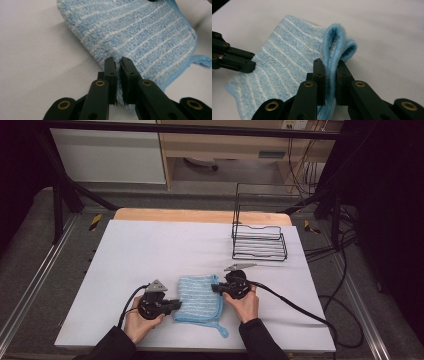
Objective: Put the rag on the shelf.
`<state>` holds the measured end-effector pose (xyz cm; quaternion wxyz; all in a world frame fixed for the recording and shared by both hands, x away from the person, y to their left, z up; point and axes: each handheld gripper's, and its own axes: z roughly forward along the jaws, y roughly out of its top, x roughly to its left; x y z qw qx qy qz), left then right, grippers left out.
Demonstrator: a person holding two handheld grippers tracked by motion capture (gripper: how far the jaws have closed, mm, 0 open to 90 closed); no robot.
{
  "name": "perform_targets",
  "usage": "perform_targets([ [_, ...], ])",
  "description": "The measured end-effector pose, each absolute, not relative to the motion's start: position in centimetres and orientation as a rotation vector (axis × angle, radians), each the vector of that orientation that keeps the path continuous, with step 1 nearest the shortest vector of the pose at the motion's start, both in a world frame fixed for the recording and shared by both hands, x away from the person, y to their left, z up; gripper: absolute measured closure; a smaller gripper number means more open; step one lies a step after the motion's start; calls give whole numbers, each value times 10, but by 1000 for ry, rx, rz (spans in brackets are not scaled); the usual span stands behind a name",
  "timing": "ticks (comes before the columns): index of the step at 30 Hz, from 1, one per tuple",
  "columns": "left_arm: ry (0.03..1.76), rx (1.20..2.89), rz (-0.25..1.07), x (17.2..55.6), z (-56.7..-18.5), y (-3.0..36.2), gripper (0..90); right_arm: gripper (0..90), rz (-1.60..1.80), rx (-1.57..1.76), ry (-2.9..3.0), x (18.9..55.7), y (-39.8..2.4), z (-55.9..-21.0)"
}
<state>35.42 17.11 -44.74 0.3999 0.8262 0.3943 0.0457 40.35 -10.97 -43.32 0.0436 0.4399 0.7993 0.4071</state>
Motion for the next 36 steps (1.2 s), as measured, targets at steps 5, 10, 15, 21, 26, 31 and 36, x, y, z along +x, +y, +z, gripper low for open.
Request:
perform_targets([
  [5,986,2102,158,353,-446,172,724,691,1237,1312,2435,404,-111,-444],
  [10,984,2128,222,354,-441,174,533,446,1304,1250,2382,403,-122,-437],
  [15,993,2126,240,362,-431,181,338,251,1359,1193,2380,397,-136,-428],
  [21,983,2105,257,376,-418,183,193,138,1400,1159,2379,387,-150,-425],
  [26,982,2107,293,391,-412,177,152,80,1417,1157,2368,377,-164,-427],
  [31,1016,2113,320,408,-411,168,167,70,1438,1182,2348,370,-176,-430],
  [36,1091,2109,305,424,-419,159,207,66,1438,1186,2349,368,-178,-432],
])
